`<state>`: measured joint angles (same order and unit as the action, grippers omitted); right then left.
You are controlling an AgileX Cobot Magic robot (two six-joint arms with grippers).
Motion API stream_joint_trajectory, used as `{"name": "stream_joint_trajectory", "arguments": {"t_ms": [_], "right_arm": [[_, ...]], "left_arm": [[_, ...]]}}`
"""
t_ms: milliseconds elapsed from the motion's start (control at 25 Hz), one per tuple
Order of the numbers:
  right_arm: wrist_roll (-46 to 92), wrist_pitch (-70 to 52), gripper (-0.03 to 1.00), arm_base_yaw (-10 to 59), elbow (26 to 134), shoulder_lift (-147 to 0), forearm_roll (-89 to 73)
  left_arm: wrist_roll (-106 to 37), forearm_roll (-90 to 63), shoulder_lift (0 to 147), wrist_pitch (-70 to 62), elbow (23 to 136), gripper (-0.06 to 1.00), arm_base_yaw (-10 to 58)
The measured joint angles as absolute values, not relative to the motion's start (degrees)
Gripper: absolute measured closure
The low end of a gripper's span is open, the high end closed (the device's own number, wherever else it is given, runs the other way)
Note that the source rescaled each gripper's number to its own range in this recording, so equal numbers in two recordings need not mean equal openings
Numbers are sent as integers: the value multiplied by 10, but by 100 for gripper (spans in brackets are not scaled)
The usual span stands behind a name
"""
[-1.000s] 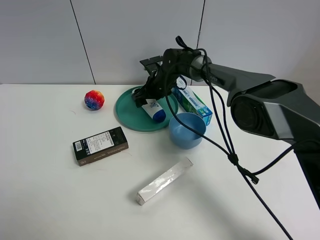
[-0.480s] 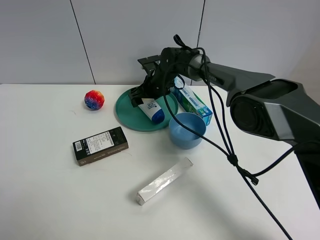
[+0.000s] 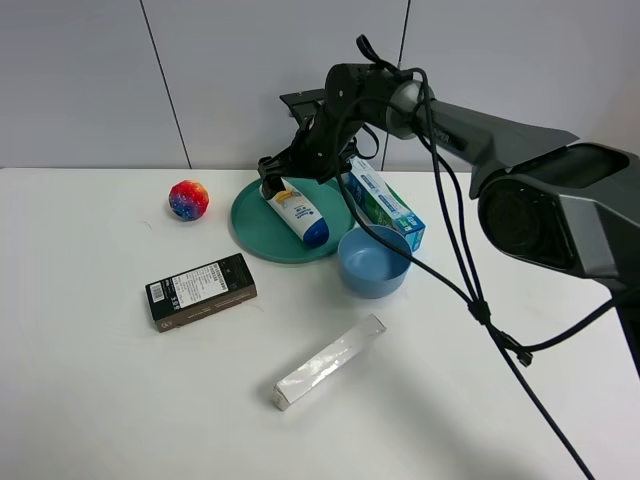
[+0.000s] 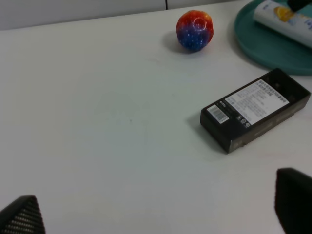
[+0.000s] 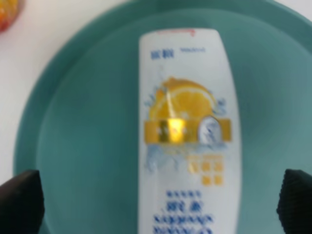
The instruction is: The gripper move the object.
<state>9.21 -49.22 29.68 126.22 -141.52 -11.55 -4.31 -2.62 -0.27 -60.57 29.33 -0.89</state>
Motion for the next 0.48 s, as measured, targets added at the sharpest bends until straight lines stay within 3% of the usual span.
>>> {"name": "stream_joint_trajectory", "arguments": {"t_ms": [120, 480], "right_arm": [[79, -519, 2, 297, 1262, -1399, -95], [74, -605, 1, 299, 1263, -1303, -67]], "left_arm": [[-43, -26, -3, -606, 293, -6, -9], [-43, -26, -3, -606, 293, -6, -9]]}}
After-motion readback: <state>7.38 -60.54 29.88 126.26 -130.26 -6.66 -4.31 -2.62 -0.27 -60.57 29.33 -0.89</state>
